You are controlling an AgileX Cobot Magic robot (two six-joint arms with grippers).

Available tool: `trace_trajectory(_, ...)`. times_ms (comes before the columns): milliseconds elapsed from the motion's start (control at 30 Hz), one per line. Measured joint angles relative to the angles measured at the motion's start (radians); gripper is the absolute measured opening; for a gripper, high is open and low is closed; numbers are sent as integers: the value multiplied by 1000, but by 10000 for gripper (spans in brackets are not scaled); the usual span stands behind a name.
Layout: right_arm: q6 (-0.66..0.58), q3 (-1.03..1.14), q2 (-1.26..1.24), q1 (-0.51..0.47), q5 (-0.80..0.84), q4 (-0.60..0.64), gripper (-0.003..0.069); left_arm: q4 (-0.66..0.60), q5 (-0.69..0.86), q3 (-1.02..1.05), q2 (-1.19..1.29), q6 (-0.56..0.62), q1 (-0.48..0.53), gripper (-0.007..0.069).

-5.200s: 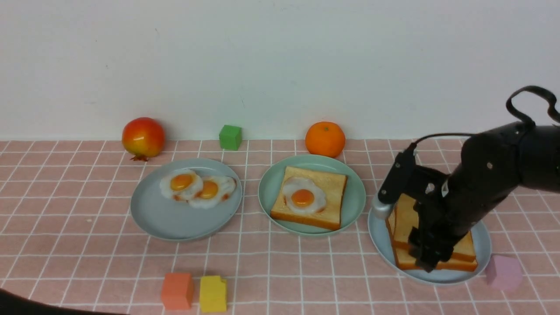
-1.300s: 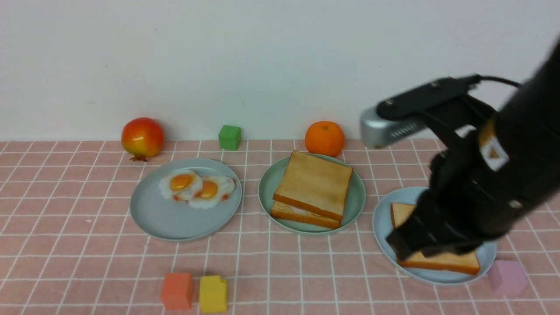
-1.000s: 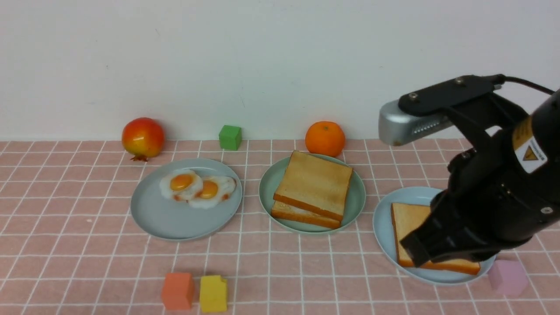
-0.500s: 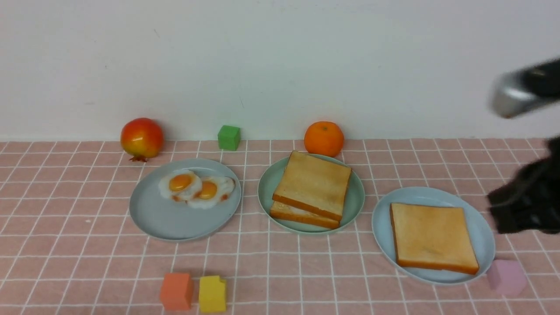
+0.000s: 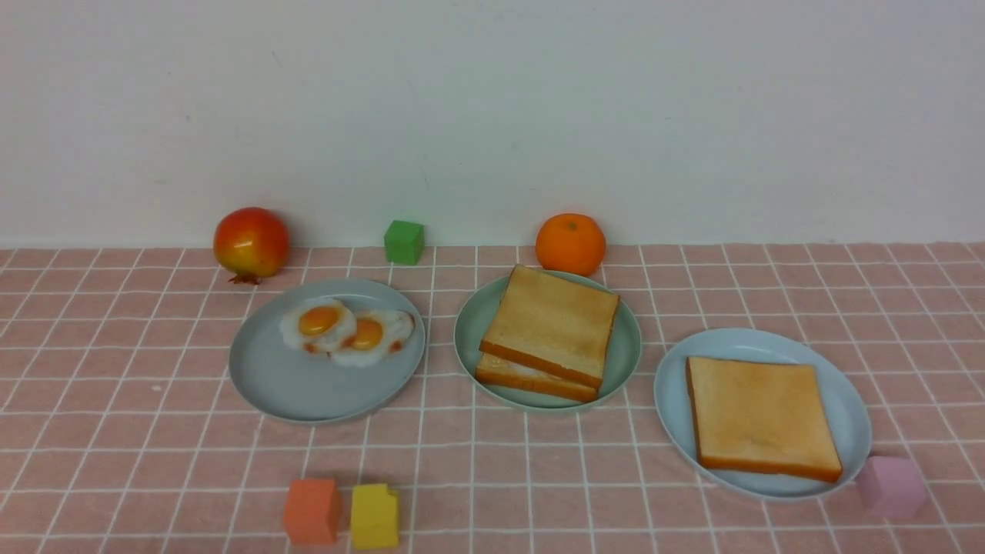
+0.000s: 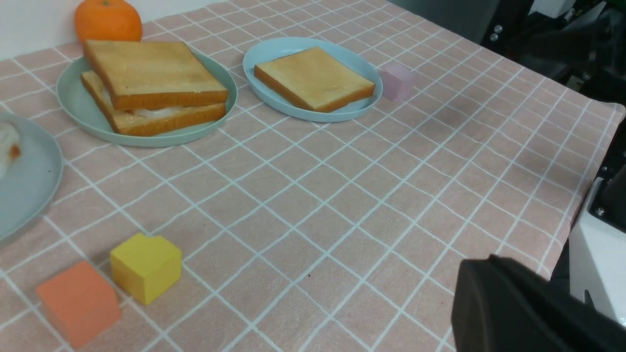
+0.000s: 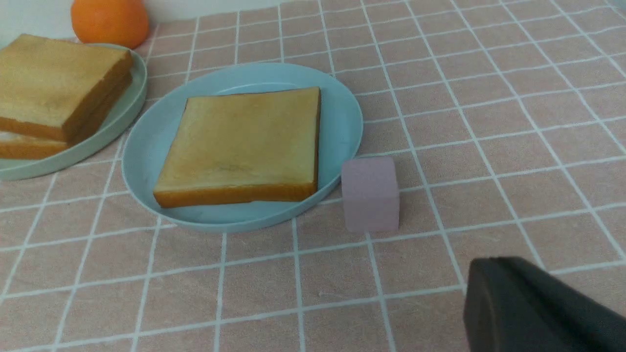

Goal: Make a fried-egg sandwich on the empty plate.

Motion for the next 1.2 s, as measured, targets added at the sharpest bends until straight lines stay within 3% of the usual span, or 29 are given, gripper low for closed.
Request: trace_trajectory(1200,0,20,-41,-2,4,36,22,0,0,0,0,0,0,12)
